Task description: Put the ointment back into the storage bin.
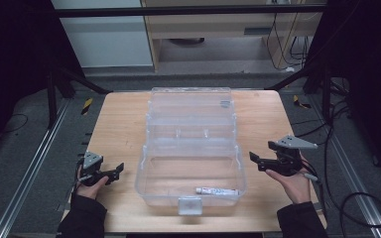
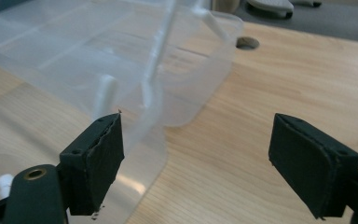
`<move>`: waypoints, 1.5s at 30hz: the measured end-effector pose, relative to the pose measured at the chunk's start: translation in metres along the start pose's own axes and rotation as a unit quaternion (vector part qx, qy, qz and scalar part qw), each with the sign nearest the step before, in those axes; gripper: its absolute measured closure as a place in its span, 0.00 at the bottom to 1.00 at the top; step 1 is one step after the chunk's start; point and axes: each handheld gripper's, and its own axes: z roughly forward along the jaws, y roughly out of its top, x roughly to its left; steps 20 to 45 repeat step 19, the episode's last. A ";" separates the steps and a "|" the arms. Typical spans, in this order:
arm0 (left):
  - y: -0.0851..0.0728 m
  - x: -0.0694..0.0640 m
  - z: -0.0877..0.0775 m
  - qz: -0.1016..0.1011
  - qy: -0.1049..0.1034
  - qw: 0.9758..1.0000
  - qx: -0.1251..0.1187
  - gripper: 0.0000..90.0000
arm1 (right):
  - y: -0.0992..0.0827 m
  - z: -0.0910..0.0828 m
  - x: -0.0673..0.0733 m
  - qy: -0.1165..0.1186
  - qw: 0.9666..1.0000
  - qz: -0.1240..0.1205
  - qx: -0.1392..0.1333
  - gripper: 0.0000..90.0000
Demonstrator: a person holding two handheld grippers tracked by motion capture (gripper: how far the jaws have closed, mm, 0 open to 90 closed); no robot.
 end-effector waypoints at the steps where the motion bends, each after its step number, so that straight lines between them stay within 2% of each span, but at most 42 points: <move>1: 0.000 0.000 0.000 0.000 0.001 1.000 0.000 0.10 | -0.003 0.001 -0.003 -0.009 1.000 0.005 0.000 0.20; 4: 0.000 0.000 0.000 -0.002 0.001 1.000 -0.001 0.10 | -0.013 0.006 -0.013 -0.036 0.999 0.016 0.007 0.20; 13: 0.000 0.000 0.000 -0.005 0.002 1.000 -0.002 0.10 | -0.043 0.010 -0.040 -0.059 0.996 0.050 0.036 0.18; 19: 0.000 0.000 0.000 -0.008 0.002 1.000 -0.004 0.10 | -0.058 0.018 -0.052 -0.077 0.994 0.050 0.056 0.16; 45: 0.000 0.000 0.000 -0.008 0.002 1.000 -0.004 0.10 | -0.058 0.018 -0.052 -0.077 0.994 0.050 0.056 0.16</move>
